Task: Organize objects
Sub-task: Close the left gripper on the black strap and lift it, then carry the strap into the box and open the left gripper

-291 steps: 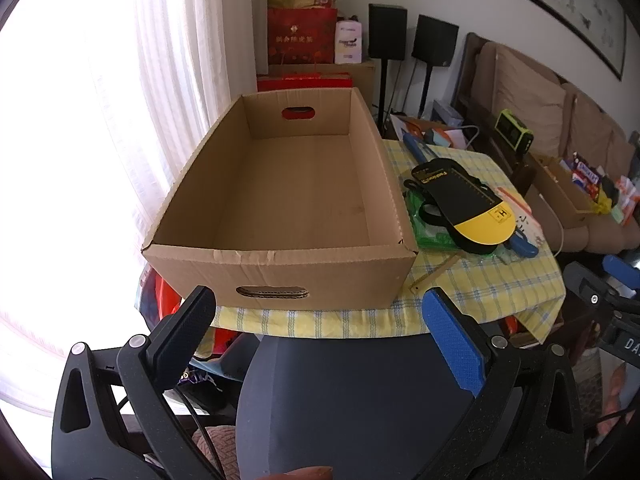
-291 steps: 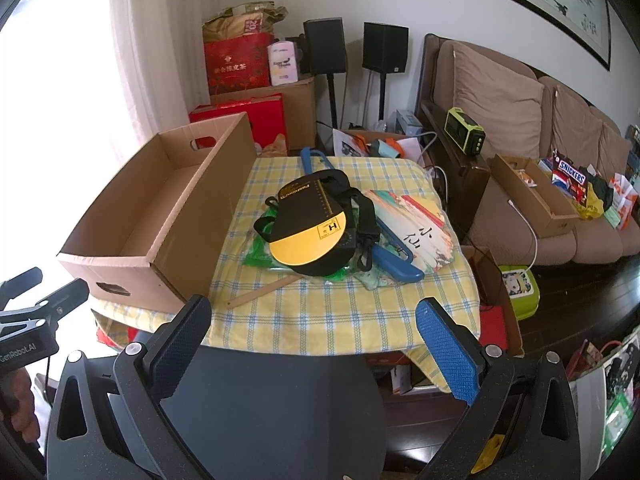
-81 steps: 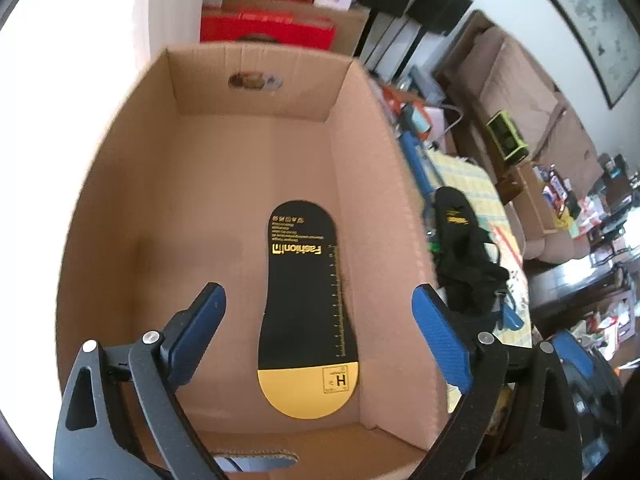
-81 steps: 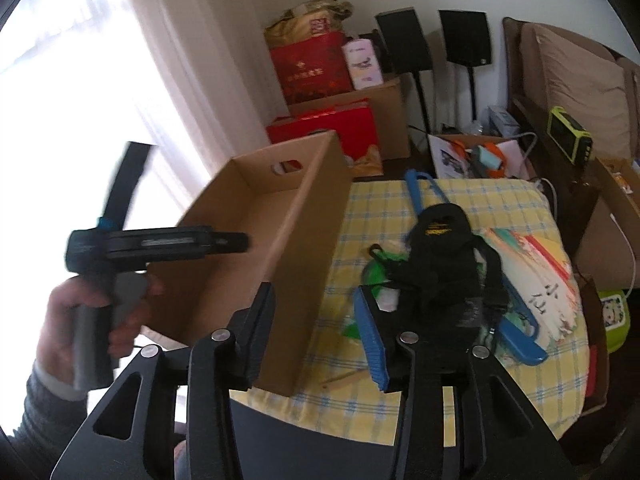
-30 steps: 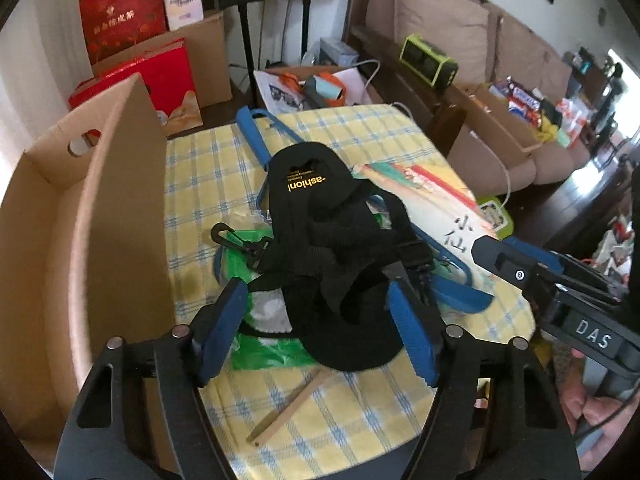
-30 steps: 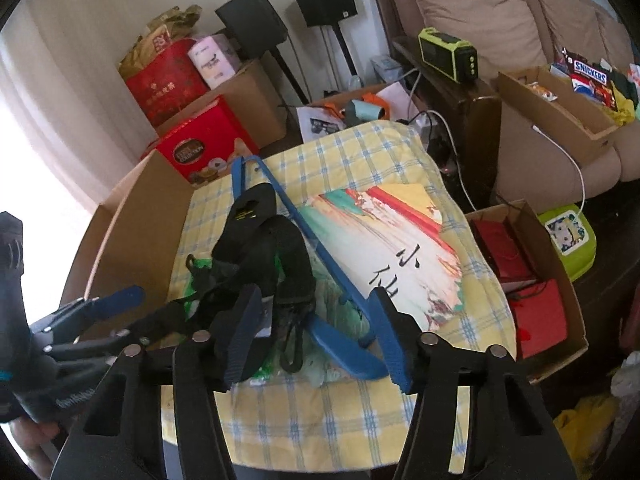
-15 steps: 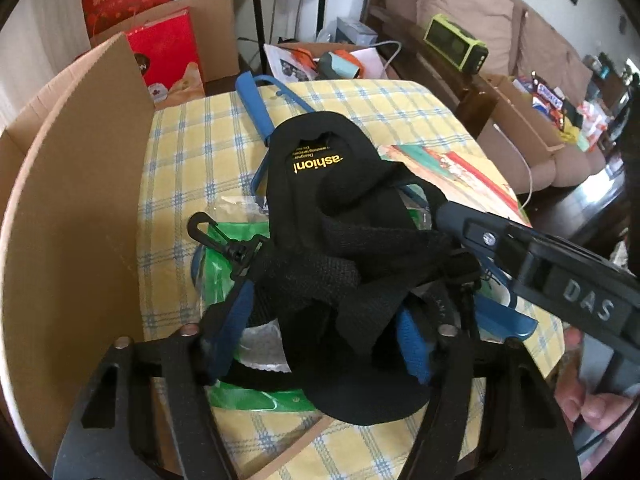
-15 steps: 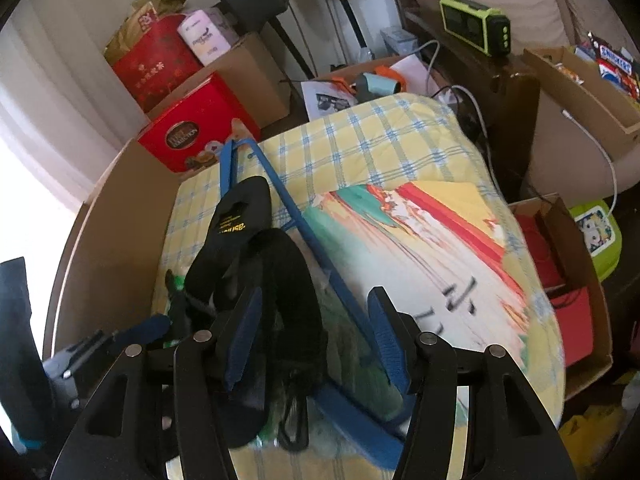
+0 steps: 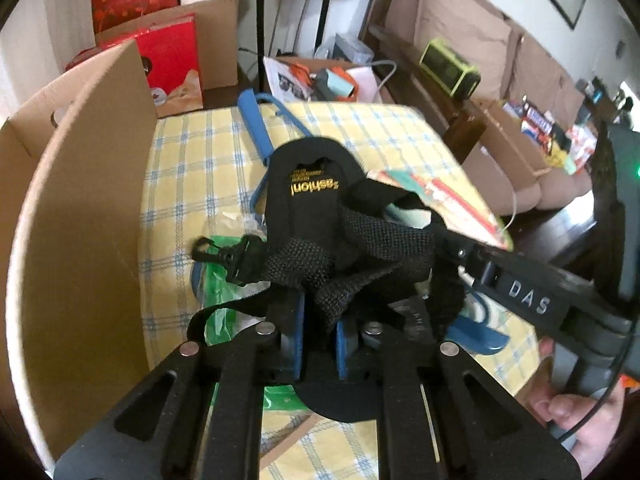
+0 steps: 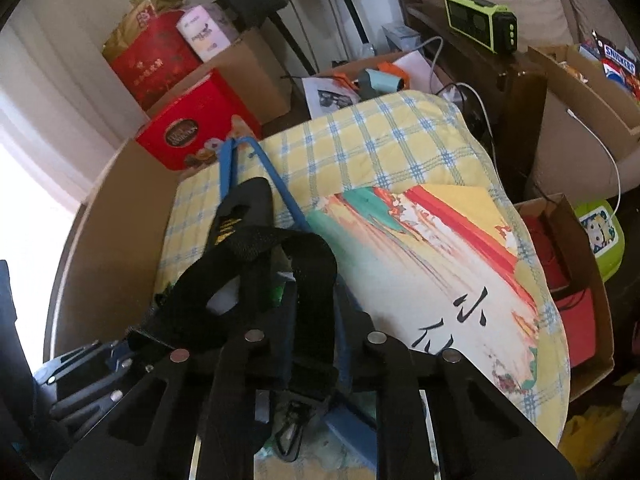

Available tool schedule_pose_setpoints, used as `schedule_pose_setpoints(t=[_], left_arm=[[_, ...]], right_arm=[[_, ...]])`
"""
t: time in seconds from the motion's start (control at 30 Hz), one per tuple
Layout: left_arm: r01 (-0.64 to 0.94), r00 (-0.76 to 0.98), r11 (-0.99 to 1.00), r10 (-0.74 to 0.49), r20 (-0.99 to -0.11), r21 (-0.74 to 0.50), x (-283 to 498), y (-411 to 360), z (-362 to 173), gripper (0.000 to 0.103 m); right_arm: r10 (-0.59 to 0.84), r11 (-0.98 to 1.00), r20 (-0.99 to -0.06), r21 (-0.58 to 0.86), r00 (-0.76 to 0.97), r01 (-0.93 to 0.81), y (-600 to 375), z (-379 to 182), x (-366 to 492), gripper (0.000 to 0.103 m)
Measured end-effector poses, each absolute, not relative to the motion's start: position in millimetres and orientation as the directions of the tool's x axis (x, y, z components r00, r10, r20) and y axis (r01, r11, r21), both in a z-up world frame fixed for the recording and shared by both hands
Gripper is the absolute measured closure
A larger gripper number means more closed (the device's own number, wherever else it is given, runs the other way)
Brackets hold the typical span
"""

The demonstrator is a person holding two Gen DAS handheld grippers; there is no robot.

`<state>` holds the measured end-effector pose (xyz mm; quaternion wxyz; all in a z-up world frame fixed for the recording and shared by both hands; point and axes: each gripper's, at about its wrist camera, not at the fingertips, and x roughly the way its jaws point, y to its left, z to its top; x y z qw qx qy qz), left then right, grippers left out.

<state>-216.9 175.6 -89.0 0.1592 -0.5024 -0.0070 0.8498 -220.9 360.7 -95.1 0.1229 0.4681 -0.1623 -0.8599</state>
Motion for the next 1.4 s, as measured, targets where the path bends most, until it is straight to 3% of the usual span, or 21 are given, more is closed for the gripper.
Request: schedule_pose_setpoints(t=[0.27, 0.63, 0.97, 1.4], left_arm=[[-0.297, -0.488, -0.915, 0.390, -0.781, -0.272, -196, 157, -37, 0.093], [-0.345, -0.546, -0.883, 0.465, -0.697, -0.319, -167, 130, 33, 0.093], [-0.345, -0.592, -0.881, 0.472, -0.653, -0.324, -143, 95, 70, 0.093], [-0.285, -0.640, -0.919, 0.395, -0.659, -0.274, -116, 46, 80, 0.093]], right_arm=[[-0.377, -0.914, -0.707, 0.388, -0.598, 0.117, 357, -50, -189, 0.088], [-0.437, -0.896, -0.643, 0.374, -0.629, 0.239, 328, 12, -152, 0.088], [-0.486, -0.873, -0.602, 0.369, -0.633, 0.318, 299, 44, -127, 0.088], [-0.504, -0.862, -0.598, 0.306, -0.623, 0.404, 256, 66, -107, 0.088]])
